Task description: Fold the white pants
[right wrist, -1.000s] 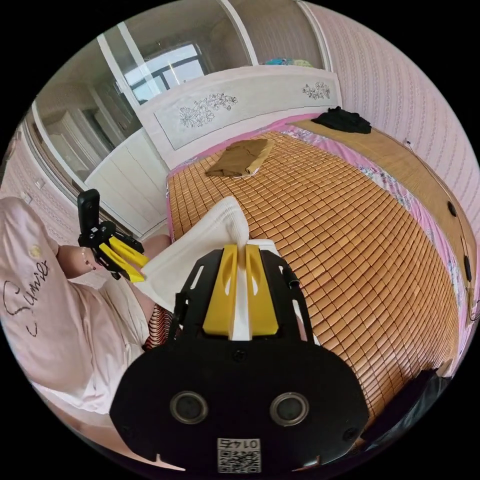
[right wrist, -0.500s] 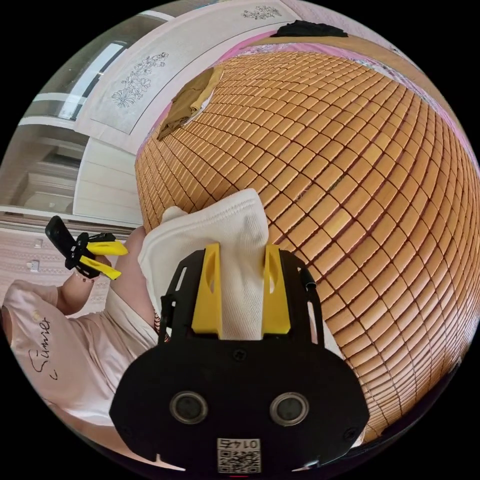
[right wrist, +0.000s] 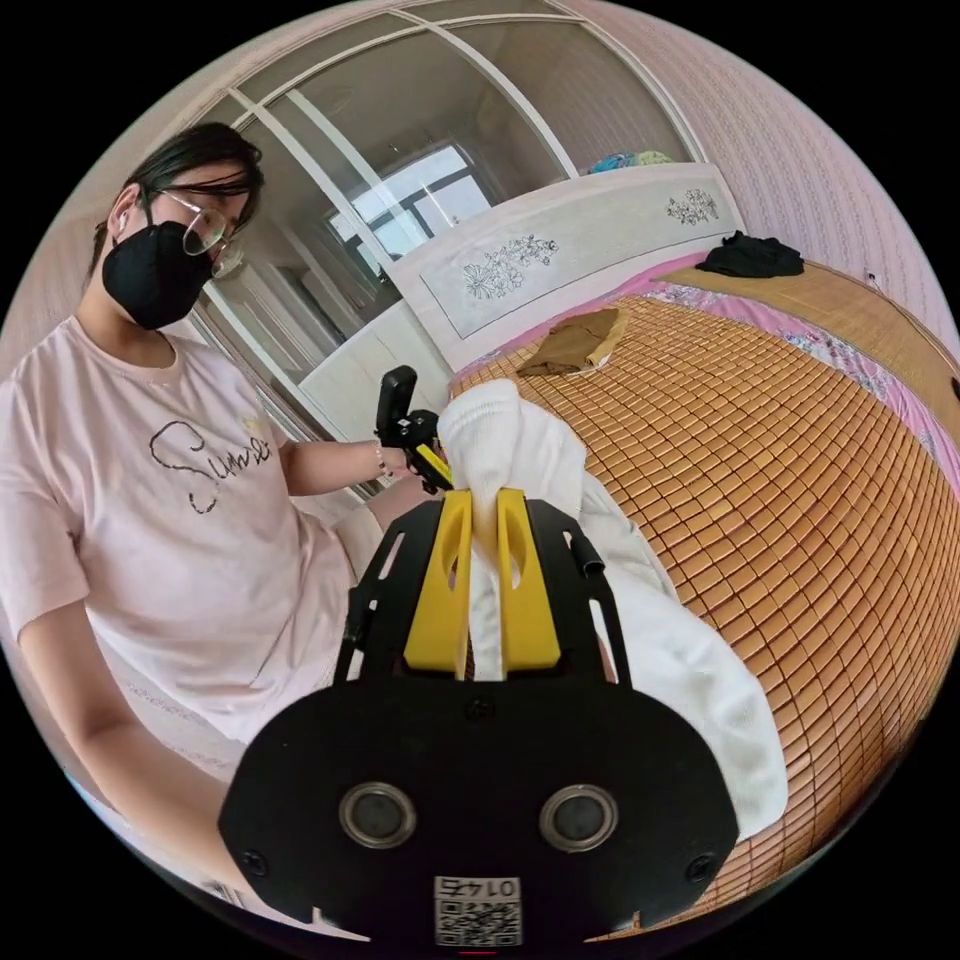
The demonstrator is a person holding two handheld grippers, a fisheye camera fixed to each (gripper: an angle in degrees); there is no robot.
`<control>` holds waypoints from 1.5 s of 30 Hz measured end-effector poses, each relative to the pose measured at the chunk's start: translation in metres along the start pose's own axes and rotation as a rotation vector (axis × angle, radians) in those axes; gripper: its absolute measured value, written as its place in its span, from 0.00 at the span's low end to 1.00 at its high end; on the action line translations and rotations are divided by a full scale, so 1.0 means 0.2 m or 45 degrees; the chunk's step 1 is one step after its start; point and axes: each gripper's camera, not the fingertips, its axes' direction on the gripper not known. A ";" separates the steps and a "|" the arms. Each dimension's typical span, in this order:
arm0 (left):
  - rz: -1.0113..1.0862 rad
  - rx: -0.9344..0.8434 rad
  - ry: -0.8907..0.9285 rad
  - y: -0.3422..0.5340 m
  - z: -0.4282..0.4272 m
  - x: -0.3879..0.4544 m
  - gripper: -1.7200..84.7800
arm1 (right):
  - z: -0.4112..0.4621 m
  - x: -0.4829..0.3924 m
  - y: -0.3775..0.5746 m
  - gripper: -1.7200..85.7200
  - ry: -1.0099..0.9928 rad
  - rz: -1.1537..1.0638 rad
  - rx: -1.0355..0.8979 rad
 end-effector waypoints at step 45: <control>-0.318 -0.203 0.074 0.22 -0.34 -0.23 0.02 | 0.46 -0.15 -0.14 0.11 0.284 0.329 -0.289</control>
